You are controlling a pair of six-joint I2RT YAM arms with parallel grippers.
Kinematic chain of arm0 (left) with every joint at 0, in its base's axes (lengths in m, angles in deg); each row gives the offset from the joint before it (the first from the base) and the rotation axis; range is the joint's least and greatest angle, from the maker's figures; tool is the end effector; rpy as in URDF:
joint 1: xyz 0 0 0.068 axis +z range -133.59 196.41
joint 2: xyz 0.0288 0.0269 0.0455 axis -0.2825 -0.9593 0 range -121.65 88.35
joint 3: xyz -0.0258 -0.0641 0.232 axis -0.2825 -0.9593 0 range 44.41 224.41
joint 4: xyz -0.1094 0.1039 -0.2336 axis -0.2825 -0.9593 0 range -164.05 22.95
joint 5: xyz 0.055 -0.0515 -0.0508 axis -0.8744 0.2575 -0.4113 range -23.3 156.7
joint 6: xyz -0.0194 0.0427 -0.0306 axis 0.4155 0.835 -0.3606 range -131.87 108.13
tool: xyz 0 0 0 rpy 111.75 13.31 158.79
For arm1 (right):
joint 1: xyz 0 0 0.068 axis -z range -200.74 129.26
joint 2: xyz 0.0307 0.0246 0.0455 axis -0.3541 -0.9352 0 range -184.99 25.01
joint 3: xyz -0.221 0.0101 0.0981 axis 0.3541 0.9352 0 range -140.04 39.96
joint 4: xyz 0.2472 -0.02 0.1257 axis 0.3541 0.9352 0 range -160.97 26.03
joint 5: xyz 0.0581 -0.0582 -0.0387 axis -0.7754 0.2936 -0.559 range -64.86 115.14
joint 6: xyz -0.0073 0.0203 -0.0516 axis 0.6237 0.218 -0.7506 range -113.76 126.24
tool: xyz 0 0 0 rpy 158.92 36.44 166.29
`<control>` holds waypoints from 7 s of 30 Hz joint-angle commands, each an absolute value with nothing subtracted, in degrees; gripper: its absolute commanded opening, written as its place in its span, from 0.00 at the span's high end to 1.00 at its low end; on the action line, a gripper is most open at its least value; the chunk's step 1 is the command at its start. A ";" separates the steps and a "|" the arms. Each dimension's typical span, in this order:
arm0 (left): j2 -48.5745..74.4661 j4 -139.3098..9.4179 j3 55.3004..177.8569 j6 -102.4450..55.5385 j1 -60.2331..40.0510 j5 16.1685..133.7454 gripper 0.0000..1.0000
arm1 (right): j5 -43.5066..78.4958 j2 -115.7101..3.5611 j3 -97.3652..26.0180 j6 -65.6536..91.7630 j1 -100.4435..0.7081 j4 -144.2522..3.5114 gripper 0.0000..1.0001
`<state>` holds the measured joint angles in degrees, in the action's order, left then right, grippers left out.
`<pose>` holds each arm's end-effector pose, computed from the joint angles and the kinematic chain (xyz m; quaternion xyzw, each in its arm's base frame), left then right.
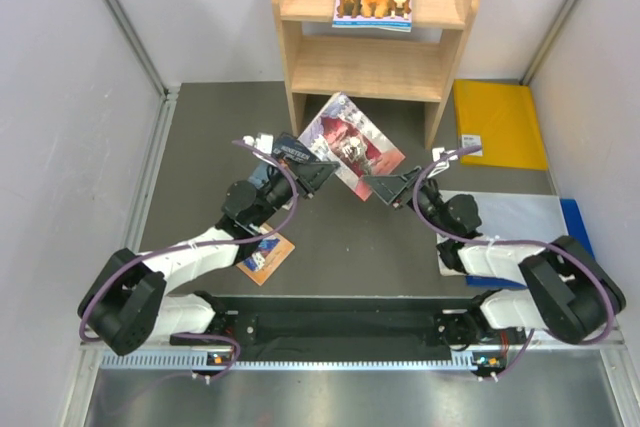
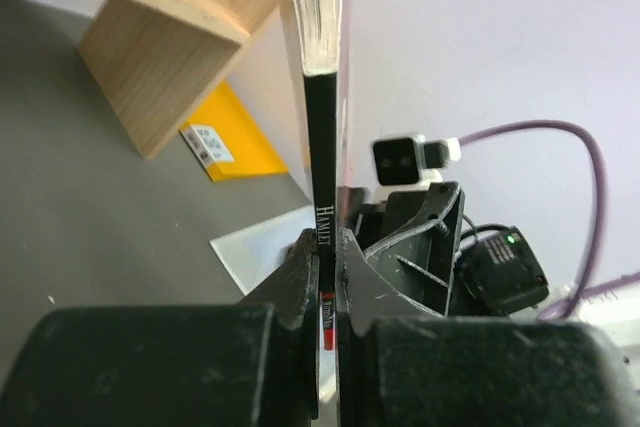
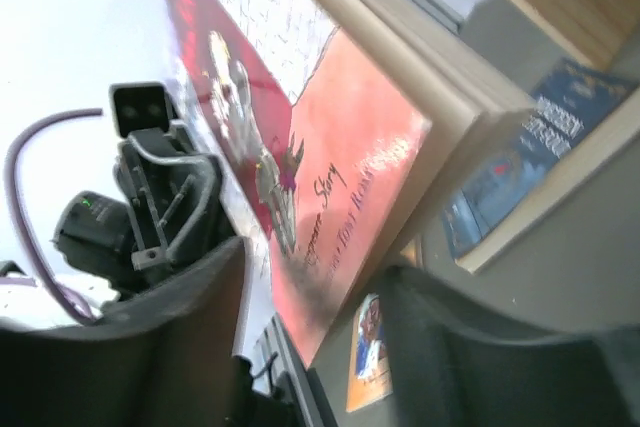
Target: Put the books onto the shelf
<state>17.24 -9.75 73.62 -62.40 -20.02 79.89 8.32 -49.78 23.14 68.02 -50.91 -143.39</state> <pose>0.2266 -0.1781 0.2319 0.0168 0.6087 -0.5942 0.5255 0.2163 0.1387 0.1743 0.0538 0.6145 0.6245 0.4790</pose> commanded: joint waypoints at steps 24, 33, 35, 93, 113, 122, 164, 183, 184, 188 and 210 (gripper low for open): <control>24.55 -17.83 59.45 -55.99 -20.15 72.41 0.49 | 7.12 -36.42 -9.77 35.44 -52.73 -100.95 1.00; 12.78 -9.75 55.05 -58.63 -20.86 77.42 0.49 | 7.90 -46.88 -29.02 32.96 -53.26 -92.32 1.00; 8.82 -6.52 54.78 -59.42 -21.64 78.21 0.49 | 10.44 -47.67 -31.30 32.87 -53.35 -93.64 1.00; -9.47 0.98 61.20 -53.36 -31.76 83.04 0.40 | 62.05 -71.68 -66.74 73.48 -57.74 -77.90 1.00; -9.65 -0.25 61.64 -52.83 -32.02 82.78 0.40 | 60.21 -71.94 -64.72 71.72 -55.63 -84.14 0.59; -10.17 -0.52 61.99 -52.66 -32.02 83.13 0.41 | 57.40 -73.08 -64.10 71.54 -54.84 -87.31 0.85; -12.11 -1.13 63.22 -52.22 -32.19 84.19 0.41 | 57.22 -75.19 -61.73 69.88 -54.49 -95.48 0.38; -12.11 -1.83 63.39 -52.30 -32.11 84.19 0.41 | 43.78 -73.96 -59.01 72.42 -54.58 -96.54 0.20; -12.19 -1.83 63.39 -52.22 -32.11 84.10 0.42 | 43.33 -73.70 -58.66 72.42 -54.40 -96.28 0.20; -12.46 -1.83 63.57 -52.30 -32.11 84.36 0.42 | 41.66 -71.50 -55.59 72.86 -54.40 -96.54 0.19; -13.43 -1.92 64.10 -52.57 -32.11 85.06 0.42 | 21.46 -71.58 -54.70 69.70 -48.78 -92.58 0.00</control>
